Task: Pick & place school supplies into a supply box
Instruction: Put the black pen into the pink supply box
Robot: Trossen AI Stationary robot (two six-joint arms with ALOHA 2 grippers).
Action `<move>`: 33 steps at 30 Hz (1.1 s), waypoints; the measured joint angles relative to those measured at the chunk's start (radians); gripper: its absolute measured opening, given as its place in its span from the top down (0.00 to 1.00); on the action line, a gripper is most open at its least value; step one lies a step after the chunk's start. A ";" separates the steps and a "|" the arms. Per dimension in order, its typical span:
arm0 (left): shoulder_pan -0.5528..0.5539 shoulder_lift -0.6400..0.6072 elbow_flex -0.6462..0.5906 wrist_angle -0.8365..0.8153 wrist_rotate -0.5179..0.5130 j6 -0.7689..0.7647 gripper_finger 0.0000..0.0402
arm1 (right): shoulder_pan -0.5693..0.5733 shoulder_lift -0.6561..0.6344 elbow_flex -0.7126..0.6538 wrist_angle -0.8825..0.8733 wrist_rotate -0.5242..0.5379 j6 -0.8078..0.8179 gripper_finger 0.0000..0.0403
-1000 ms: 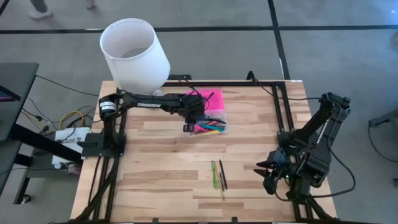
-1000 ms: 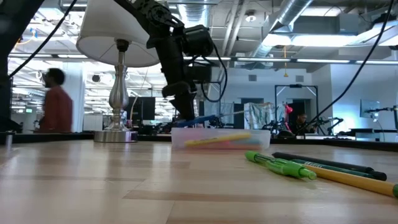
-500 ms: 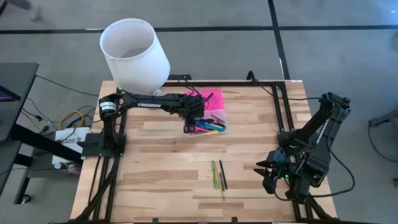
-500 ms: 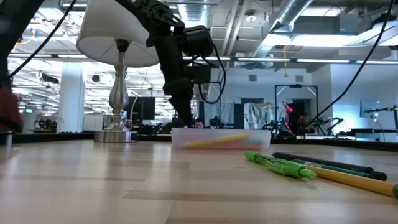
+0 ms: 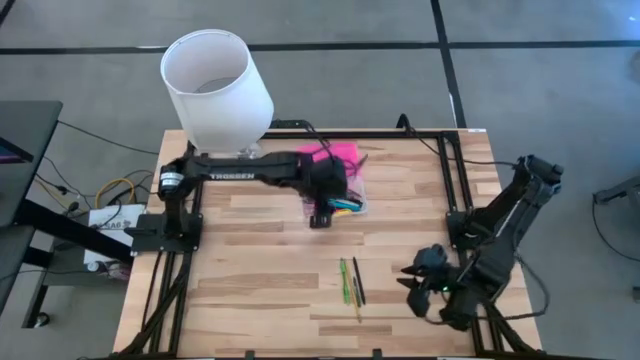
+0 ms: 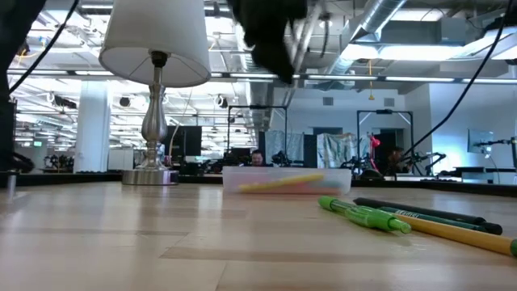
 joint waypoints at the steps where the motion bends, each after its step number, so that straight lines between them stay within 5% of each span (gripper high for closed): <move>1: -0.028 0.000 0.020 -0.001 -0.004 -0.012 0.52 | -0.013 0.022 0.000 0.020 -0.017 -0.017 0.67; 11: -0.330 -0.008 0.059 0.023 -0.184 -0.213 0.52 | -0.154 0.185 0.000 0.079 -0.081 0.100 0.67; 17: -0.463 -0.010 0.059 -0.113 -0.402 -0.324 0.52 | -0.266 0.264 0.000 0.217 -0.215 -0.025 0.67; 29: -0.669 -0.230 -0.084 -0.207 -0.832 -0.593 0.52 | -0.331 0.259 -0.001 0.361 -0.198 -0.193 0.67; 33: -0.699 -0.271 -0.084 -0.196 -0.876 -0.604 0.52 | -0.337 0.252 0.000 0.370 -0.196 -0.194 0.67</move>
